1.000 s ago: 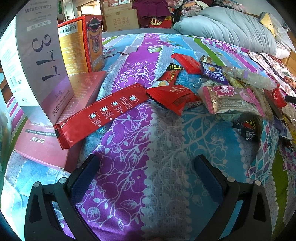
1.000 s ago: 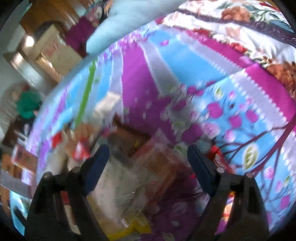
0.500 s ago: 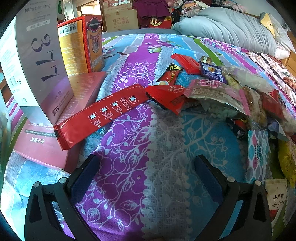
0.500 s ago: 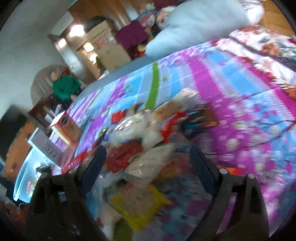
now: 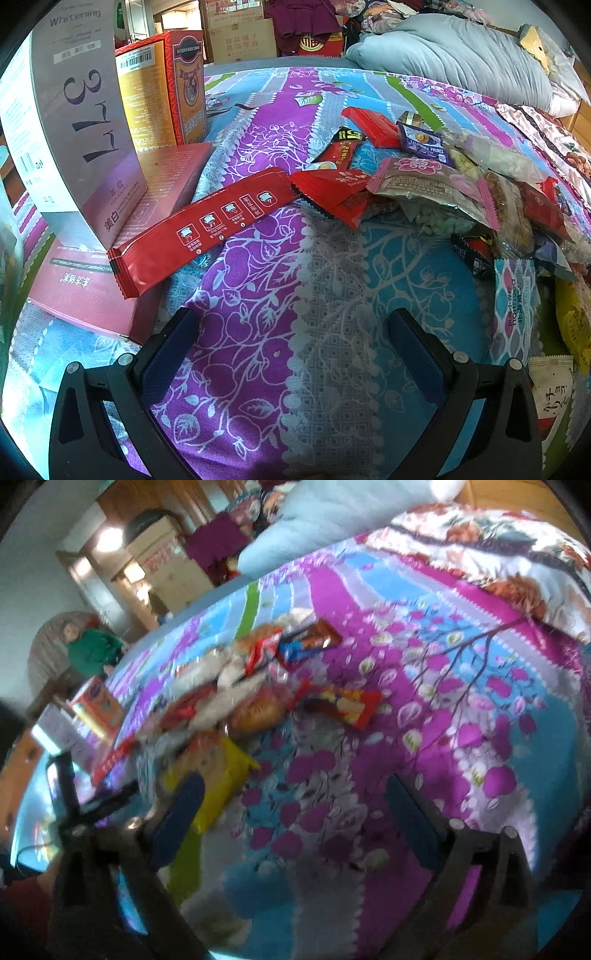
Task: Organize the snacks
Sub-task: 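Reach the right tool into the snack pile toward the yellow cookie packet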
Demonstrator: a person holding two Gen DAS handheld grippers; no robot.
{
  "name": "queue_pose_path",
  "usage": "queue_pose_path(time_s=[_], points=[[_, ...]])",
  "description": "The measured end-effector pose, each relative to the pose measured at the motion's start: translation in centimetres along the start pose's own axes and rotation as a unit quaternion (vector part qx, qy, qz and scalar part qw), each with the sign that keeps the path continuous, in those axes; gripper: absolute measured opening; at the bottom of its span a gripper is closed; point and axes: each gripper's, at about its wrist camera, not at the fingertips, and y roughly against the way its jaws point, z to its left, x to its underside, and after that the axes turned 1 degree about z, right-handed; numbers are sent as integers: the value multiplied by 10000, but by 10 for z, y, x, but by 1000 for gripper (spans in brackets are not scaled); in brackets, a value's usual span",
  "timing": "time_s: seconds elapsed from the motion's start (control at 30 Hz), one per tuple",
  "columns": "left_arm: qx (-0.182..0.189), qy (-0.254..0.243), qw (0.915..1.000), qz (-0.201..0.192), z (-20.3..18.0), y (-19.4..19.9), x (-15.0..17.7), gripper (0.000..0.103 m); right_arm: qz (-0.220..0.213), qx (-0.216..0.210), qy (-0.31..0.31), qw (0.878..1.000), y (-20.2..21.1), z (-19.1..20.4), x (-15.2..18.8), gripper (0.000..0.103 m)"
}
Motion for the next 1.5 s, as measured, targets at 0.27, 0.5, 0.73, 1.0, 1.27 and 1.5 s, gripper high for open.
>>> queue_pose_path(time_s=[0.27, 0.5, 0.73, 1.0, 1.27, 1.5], points=[[-11, 3, 10000, -6, -2, 1, 0, 103, 685, -125, -662, 9954, -29, -24, 6, 103], [-14, 3, 10000, -4, -2, 1, 1, 103, 830, 225, -376, 9956, -37, -13, 8, 103], [-11, 4, 10000, -4, -2, 1, 0, 103, 917, 383, -281, 9947, -41, -10, 8, 103], [-7, 7, 10000, -9, -2, 1, 1, 103, 886, 423, -253, 9949, -39, -7, 8, 103], [0, 11, 10000, -11, -3, 1, 1, 103, 494, 22, -382, 9980, 2, 37, -4, 94], [5, 17, 10000, -16, -3, 1, 1, 103, 1161, 24, -88, 9932, -54, 93, 10, 91]])
